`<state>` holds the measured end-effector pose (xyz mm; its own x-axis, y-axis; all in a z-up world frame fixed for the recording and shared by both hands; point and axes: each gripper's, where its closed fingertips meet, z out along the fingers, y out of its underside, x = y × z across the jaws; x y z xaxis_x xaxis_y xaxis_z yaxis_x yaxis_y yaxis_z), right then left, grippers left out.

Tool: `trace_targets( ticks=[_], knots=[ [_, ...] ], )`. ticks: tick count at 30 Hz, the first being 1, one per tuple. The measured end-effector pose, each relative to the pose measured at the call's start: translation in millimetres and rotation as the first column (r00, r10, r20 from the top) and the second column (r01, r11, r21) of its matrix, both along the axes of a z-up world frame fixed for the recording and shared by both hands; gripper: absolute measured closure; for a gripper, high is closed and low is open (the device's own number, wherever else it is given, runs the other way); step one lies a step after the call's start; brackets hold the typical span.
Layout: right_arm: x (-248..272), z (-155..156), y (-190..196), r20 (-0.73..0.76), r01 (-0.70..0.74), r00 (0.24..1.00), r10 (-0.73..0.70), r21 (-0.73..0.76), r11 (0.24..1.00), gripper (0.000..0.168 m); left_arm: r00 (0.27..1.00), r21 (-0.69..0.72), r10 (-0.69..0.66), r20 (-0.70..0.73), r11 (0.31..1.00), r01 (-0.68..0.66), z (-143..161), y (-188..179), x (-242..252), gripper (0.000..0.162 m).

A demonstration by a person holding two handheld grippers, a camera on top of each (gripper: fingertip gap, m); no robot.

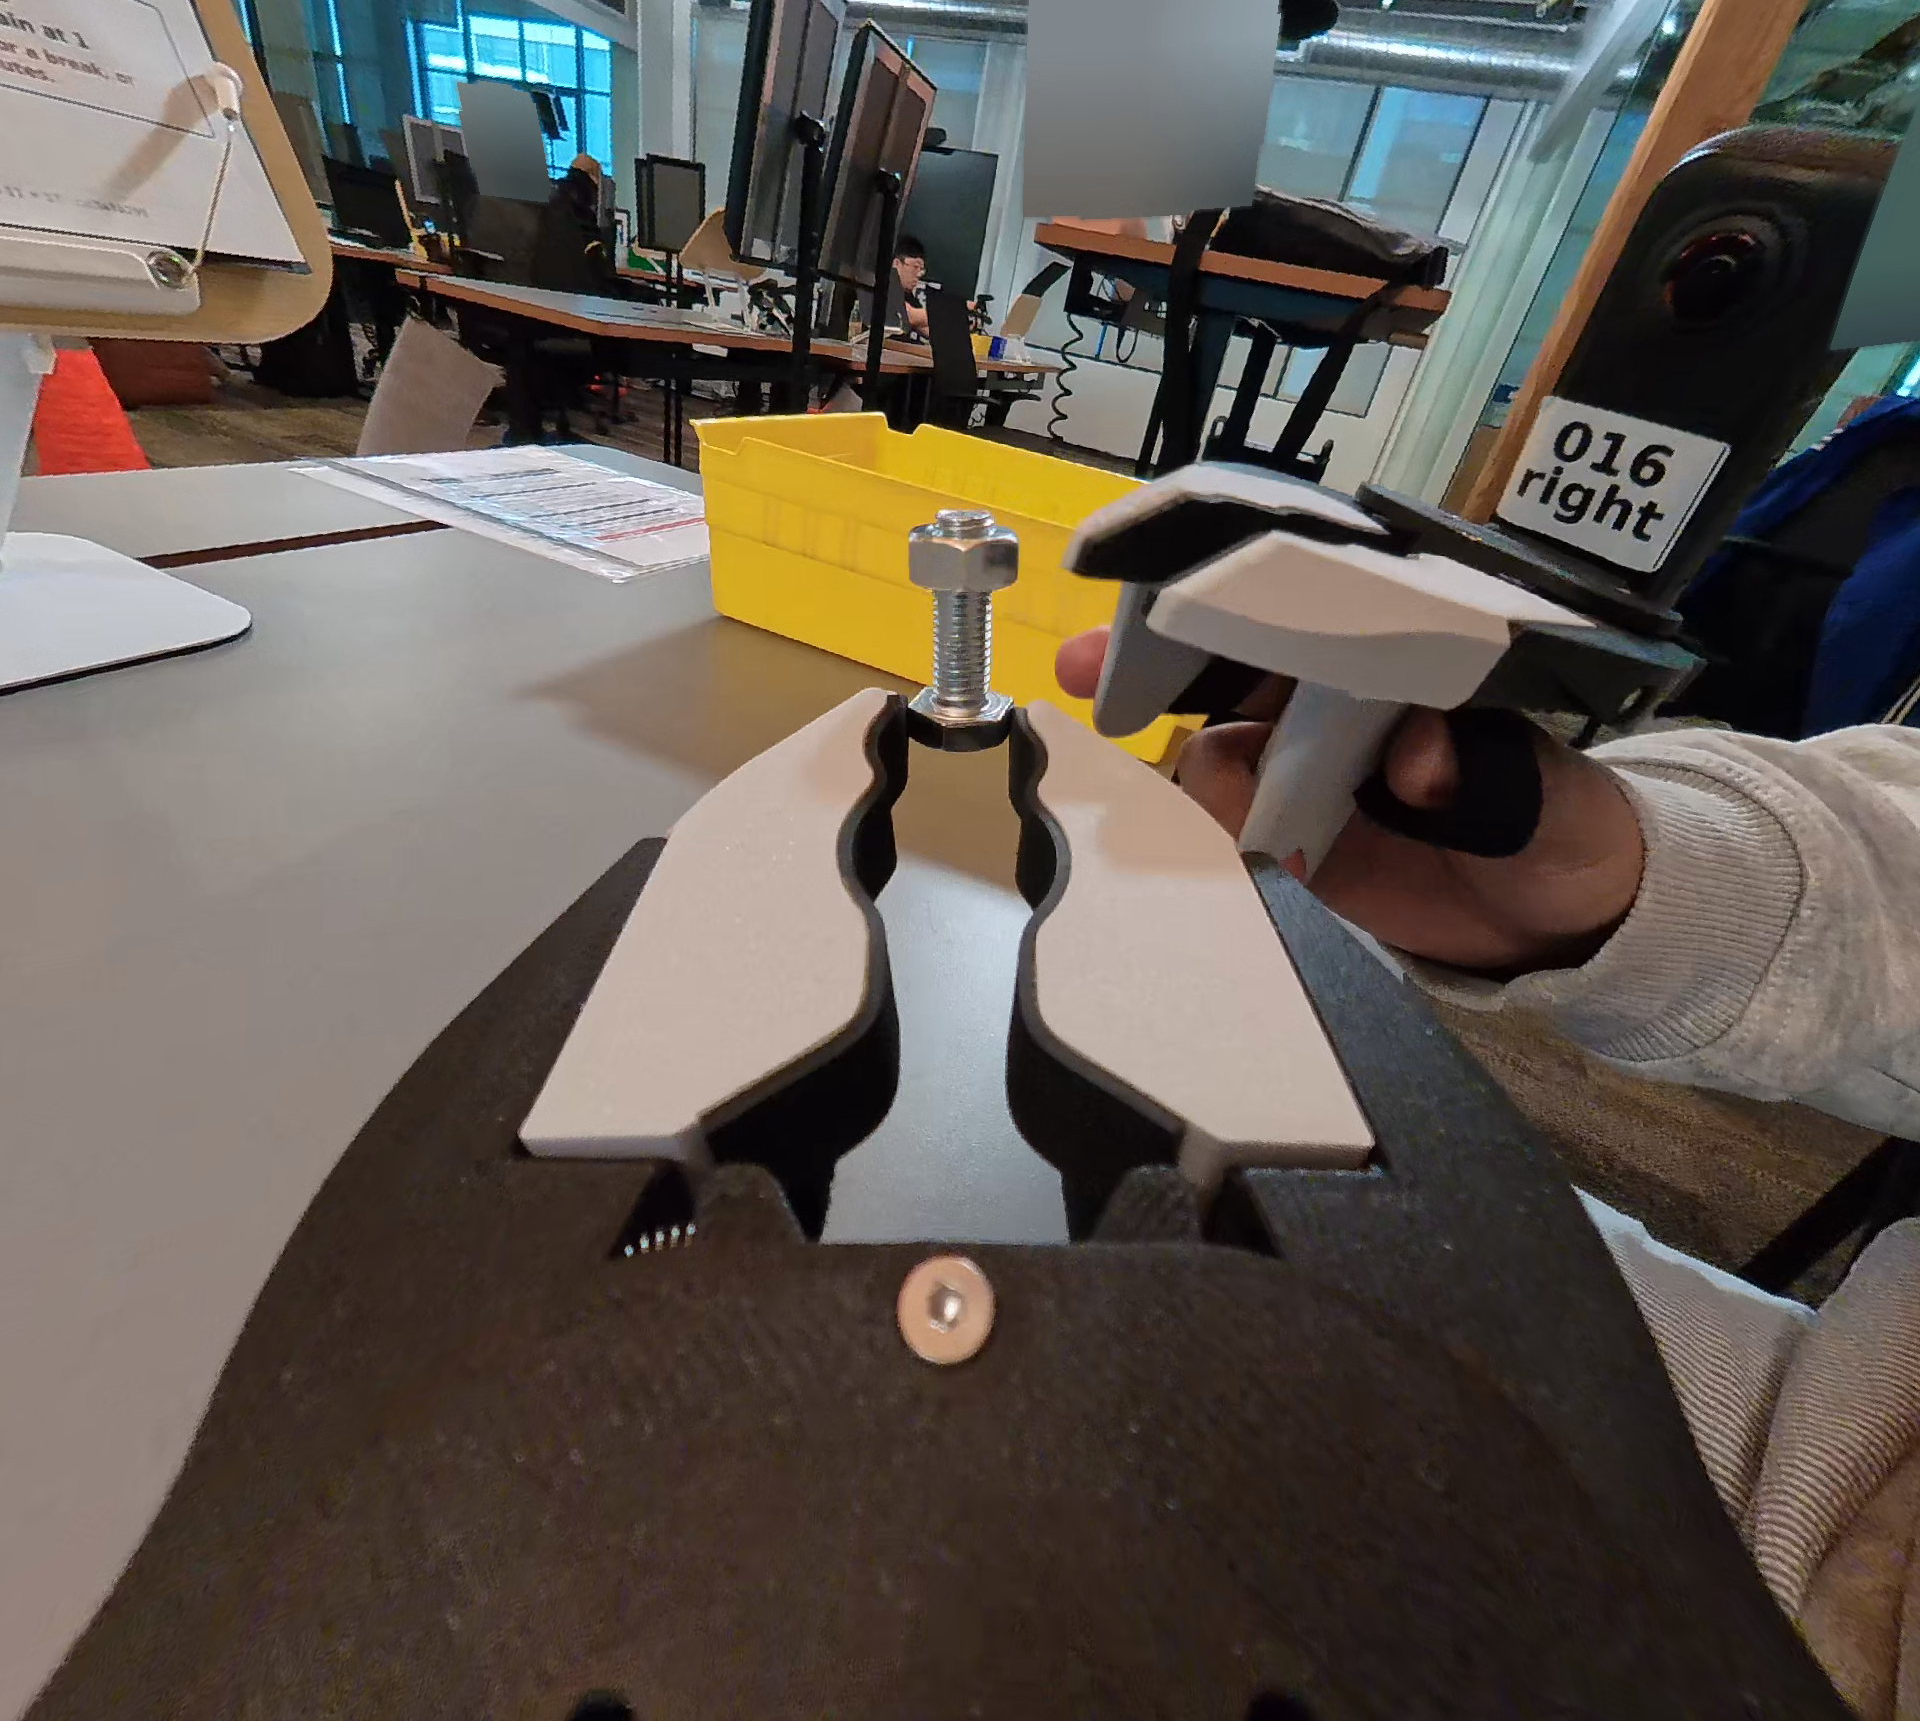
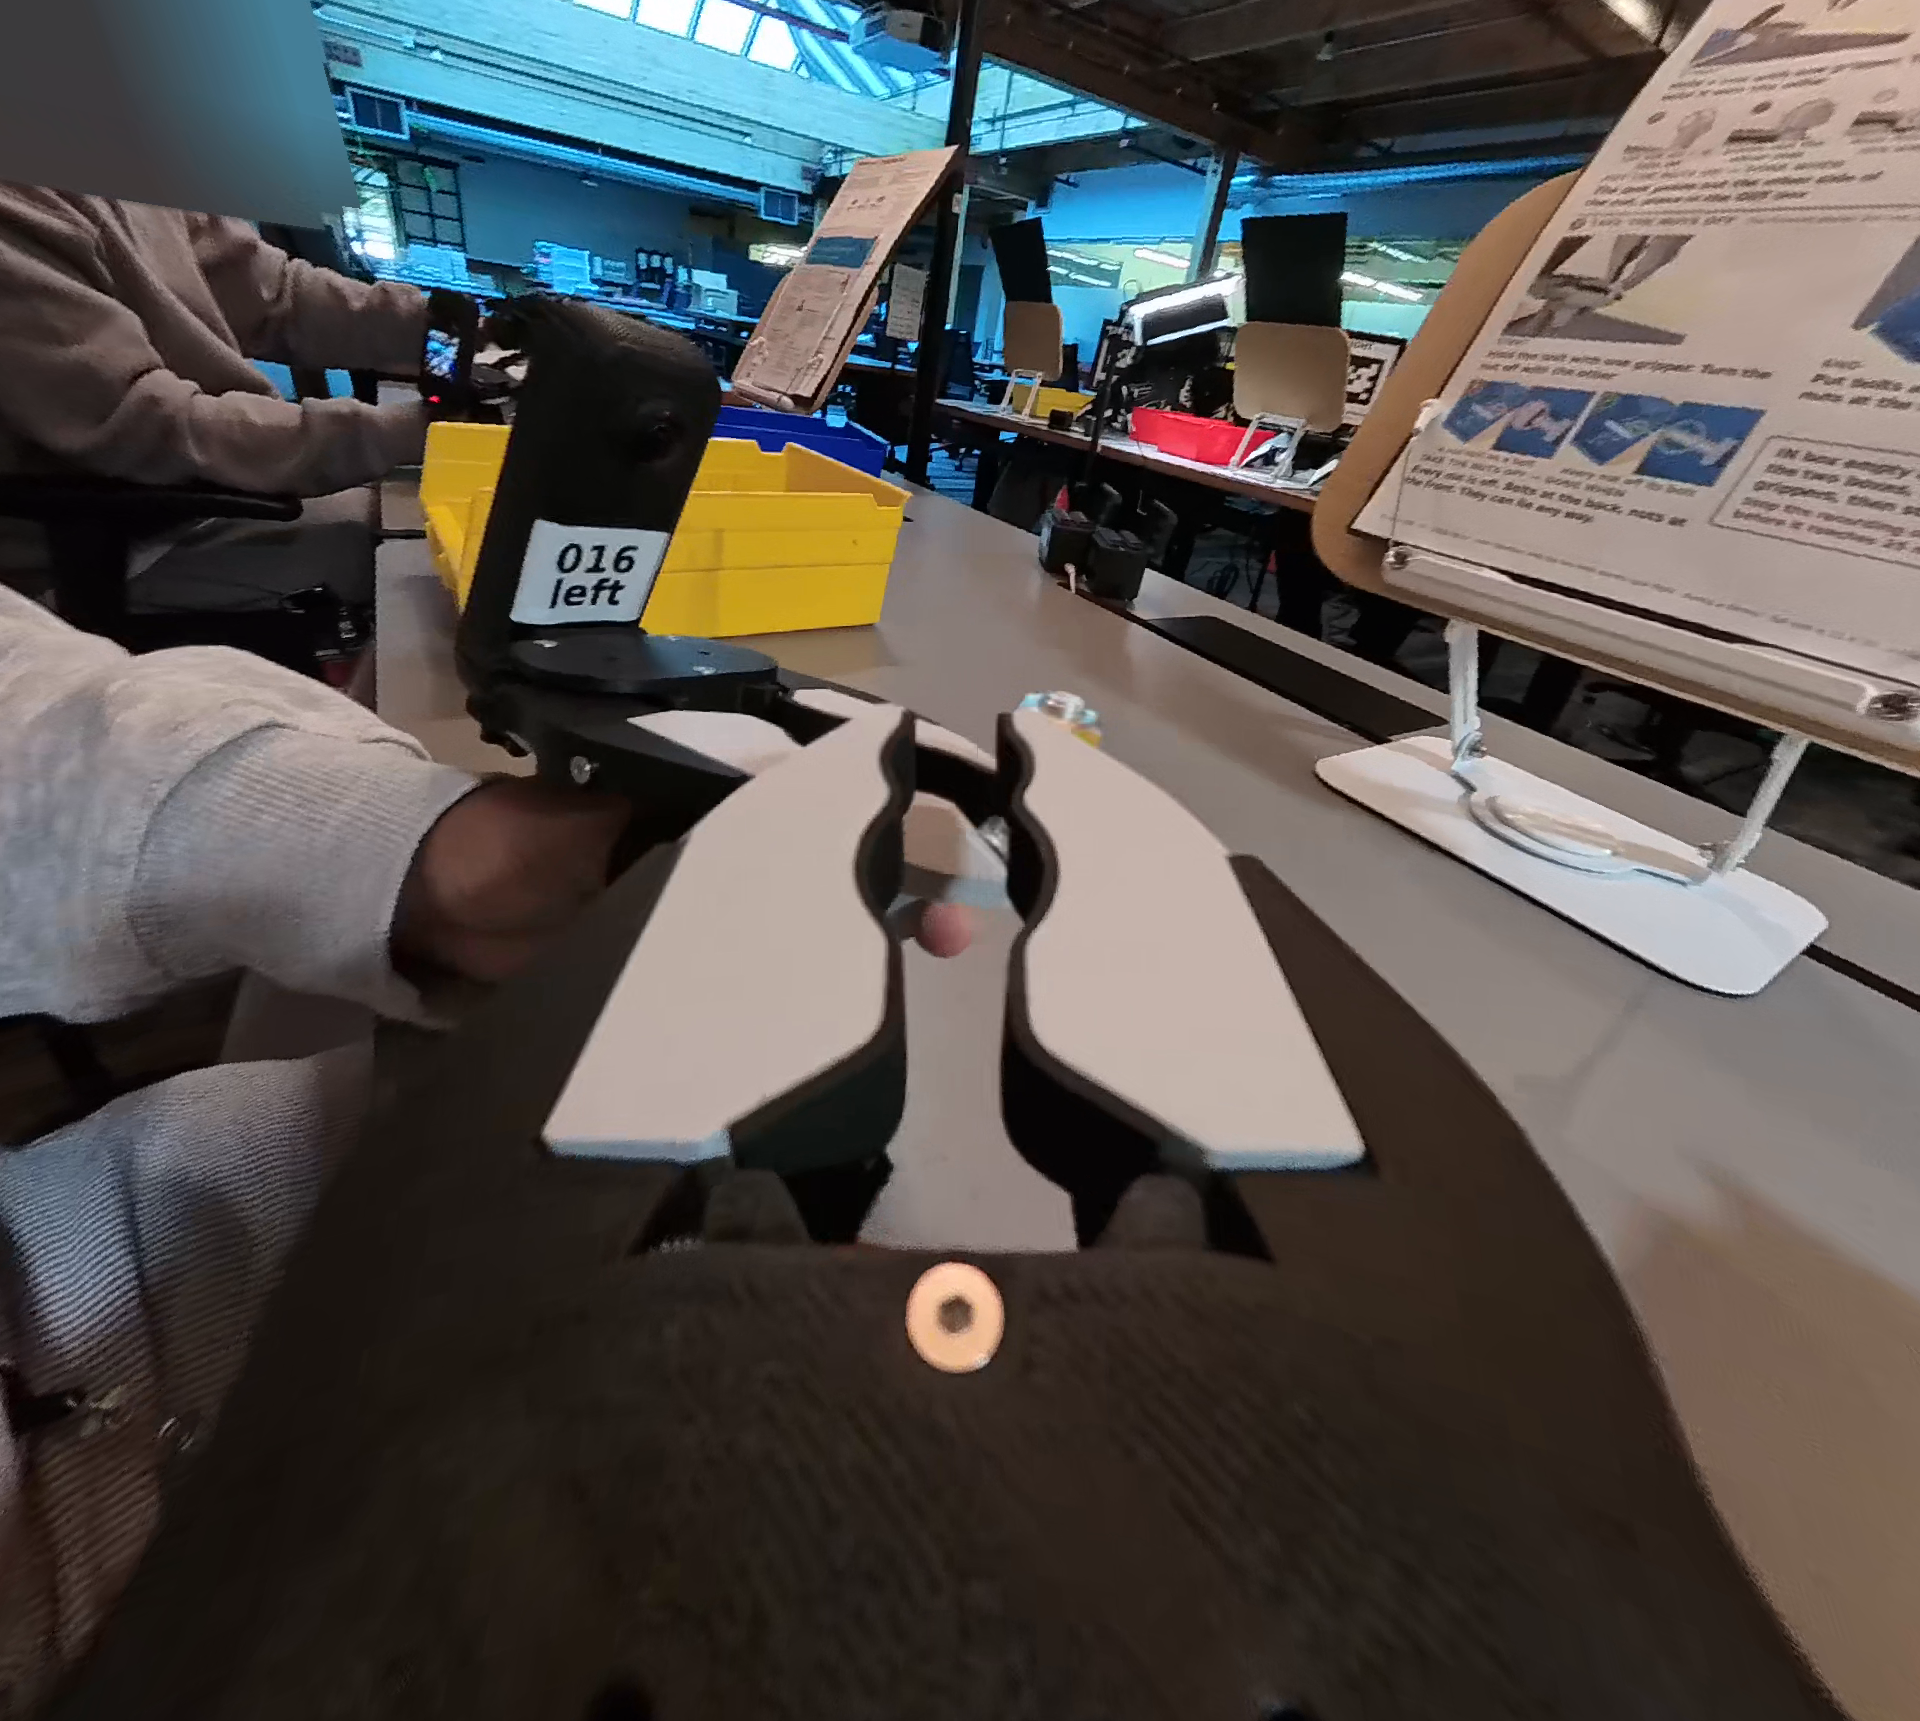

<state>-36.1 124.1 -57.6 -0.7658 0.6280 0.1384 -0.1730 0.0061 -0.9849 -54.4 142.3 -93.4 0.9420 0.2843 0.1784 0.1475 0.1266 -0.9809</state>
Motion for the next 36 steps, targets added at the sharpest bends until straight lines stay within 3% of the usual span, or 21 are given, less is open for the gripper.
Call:
trace_targets(
  ticks=[4,6,8,12,13,15,19,23,25,26,33,36],
  knots=[
    [-7.7,1.9,5.0,0.001,0.051,0.999,-0.051,-0.030,0.998,0.122,1.000,-0.004,-0.001,-0.006,1.000,0.001,-0.1,0.6,0.7,0.143],
    [-9.5,-1.9,2.9,0.027,0.046,0.999,-0.046,-0.028,0.999,0.114,1.000,-0.005,-0.002,-0.006,1.000,0.002,-0.2,0.7,0.9,0.143],
    [-7.0,-3.8,-0.9,0.033,0.020,0.999,-0.019,-0.021,1.000,0.119,1.000,-0.005,-0.002,-0.006,1.000,0.002,-0.2,0.7,0.9,0.143],
    [1.4,-0.4,-2.0,0.006,-0.019,1.000,0.019,-0.003,1.000,0.154,1.000,-0.003,-0.001,-0.002,1.000,0.001,-0.3,0.5,0.5,0.143],
    [1.2,0.7,-0.7,0.004,-0.013,1.000,0.013,-0.005,1.000,0.155,1.000,-0.004,-0.002,-0.003,1.000,0.002,-0.3,0.5,0.6,0.143],
    [-1.5,2.2,2.2,0.002,0.008,1.000,-0.008,-0.019,1.000,0.148,1.000,-0.005,-0.002,-0.006,1.000,0.002,-0.3,0.8,1.1,0.143],
    [-9.4,0.0,3.7,0.025,0.043,0.999,-0.042,-0.041,0.998,0.113,1.000,-0.007,-0.004,-0.006,1.000,0.004,-0.4,1.1,1.3,0.143],
    [-3.8,-3.6,-3.2,0.044,-0.009,0.999,0.010,-0.030,1.000,0.126,1.000,-0.007,-0.005,-0.006,1.000,0.005,-0.4,1.1,1.3,0.143],
    [1.0,-2.0,-3.5,0.029,-0.034,0.999,0.035,-0.018,0.999,0.149,1.000,-0.003,-0.003,-0.002,1.000,0.003,-0.2,0.6,0.7,0.143],
    [1.8,-1.8,-3.5,0.030,-0.039,0.999,0.040,-0.015,0.999,0.152,1.000,-0.005,-0.004,0.000,1.000,0.004,-0.5,0.8,0.6,0.143],
    [-6.7,-0.7,-0.8,0.017,0.030,0.999,-0.030,-0.028,0.999,0.110,1.000,-0.009,-0.005,-0.006,1.000,0.005,-0.5,1.3,1.3,0.143],
    [-2.7,-3.1,-5.1,0.033,-0.006,0.999,0.006,-0.022,1.000,0.121,1.000,-0.008,-0.004,-0.006,1.000,0.004,-0.4,1.3,1.3,0.143]
  ],
)
